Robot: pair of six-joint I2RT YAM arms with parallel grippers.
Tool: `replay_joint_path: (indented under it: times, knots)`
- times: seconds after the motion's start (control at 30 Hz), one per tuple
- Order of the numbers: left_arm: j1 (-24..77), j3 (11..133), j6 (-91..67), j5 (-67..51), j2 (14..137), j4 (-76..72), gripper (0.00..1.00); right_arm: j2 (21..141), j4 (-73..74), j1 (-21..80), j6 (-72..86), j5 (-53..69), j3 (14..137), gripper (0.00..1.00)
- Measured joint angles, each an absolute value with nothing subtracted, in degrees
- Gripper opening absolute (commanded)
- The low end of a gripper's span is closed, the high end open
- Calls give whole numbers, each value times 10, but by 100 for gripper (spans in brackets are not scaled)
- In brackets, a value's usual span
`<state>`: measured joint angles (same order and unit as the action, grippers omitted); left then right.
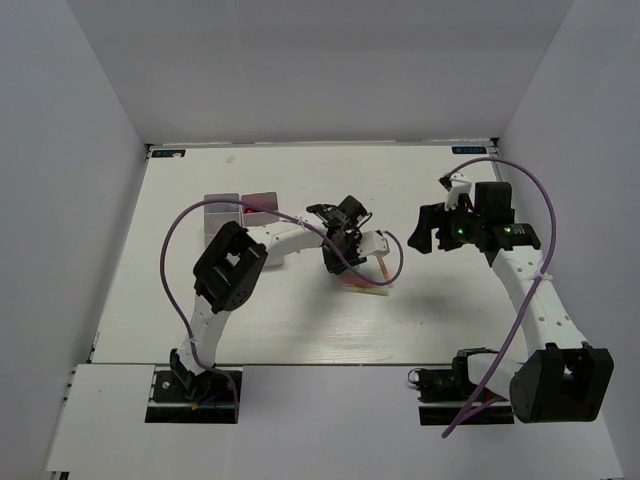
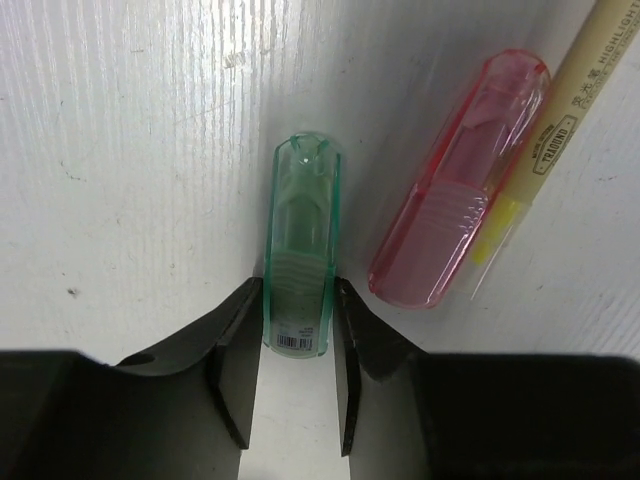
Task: Sort the stationery into containers
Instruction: Grab a piece of stationery with the left arm, then place the stationery into the container
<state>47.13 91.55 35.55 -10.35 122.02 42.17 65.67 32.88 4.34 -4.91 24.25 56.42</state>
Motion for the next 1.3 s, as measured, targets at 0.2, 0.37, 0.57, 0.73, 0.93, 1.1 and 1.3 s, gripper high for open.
replay_joint_path:
  times: [0.2, 0.37, 0.57, 0.73, 0.93, 1.1, 1.3]
  knots:
    - [474, 891, 340, -88, 1206, 397, 7, 657, 329, 39, -49, 246, 564, 90]
    - [458, 826, 296, -84, 1157, 380, 4, 663, 333, 38, -55, 257, 564, 48]
    - [396, 764, 240, -72, 1013, 394, 1, 670, 342, 38, -62, 275, 564, 38]
    - [332, 759, 239, -53, 877, 410, 1, 671, 344, 38, -64, 281, 564, 46]
    - [251, 669, 273, -50, 780, 416, 0, 673, 344, 38, -63, 289, 564, 51]
    - [181, 596, 287, -57, 769, 409, 0, 678, 345, 38, -63, 297, 564, 51]
    - [127, 570, 296, -60, 759, 379, 0, 680, 345, 38, -62, 307, 564, 53]
